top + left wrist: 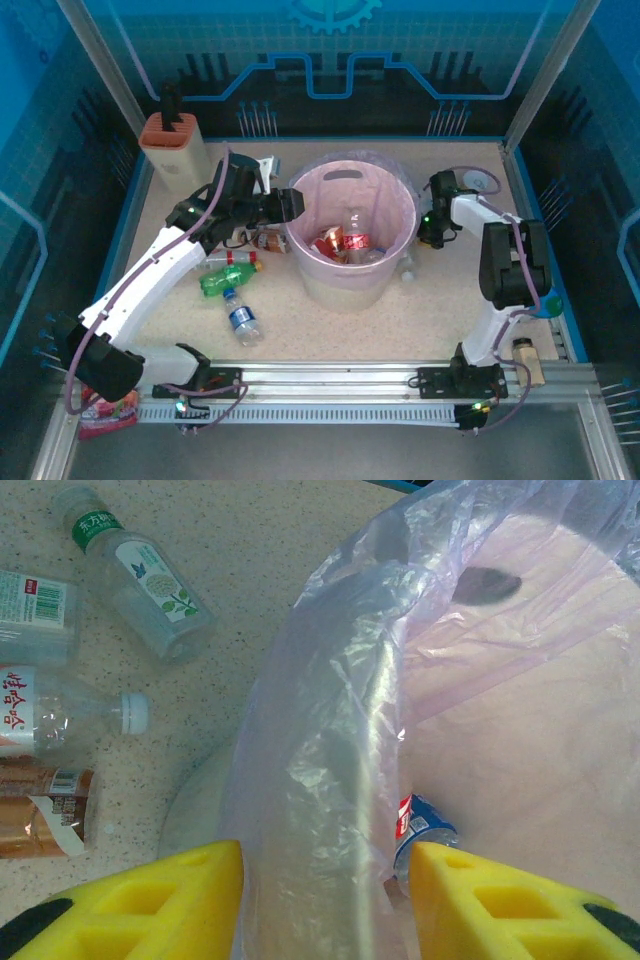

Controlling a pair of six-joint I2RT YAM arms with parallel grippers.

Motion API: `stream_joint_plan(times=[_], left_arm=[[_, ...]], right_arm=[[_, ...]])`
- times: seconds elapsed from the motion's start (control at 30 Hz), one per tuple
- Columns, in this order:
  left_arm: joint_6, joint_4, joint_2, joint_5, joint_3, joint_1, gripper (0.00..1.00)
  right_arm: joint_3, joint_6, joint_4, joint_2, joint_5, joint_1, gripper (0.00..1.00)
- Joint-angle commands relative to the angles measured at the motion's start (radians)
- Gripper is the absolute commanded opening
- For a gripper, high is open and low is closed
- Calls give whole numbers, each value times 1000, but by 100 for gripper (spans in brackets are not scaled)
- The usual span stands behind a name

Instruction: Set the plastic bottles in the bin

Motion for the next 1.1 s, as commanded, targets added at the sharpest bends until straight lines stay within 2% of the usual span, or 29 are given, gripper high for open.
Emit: stream_joint_plan(times=[0.0,0.27,0.53,0.77,0.87,1.07], left_arm=[[13,-20,12,0,28,-9,48],[7,-12,16,4,28,-9,48],[9,-8,16,-1,23,-8,49],[4,-2,21,4,19,-8,49],[3,2,18,4,13,-9,49],[4,4,13,4,10,-9,49]], right_arm=[[-2,9,-69,-2,123,-51,93],[-60,-11,-82,-95,156,-174,93],[-142,55,-68,-199,89,-165,92],[-169,69,-60,-201,92,-167,78],[-155,63,-69,-180,103,-169,77],[-129,54,-98,-212,104,-178,66]])
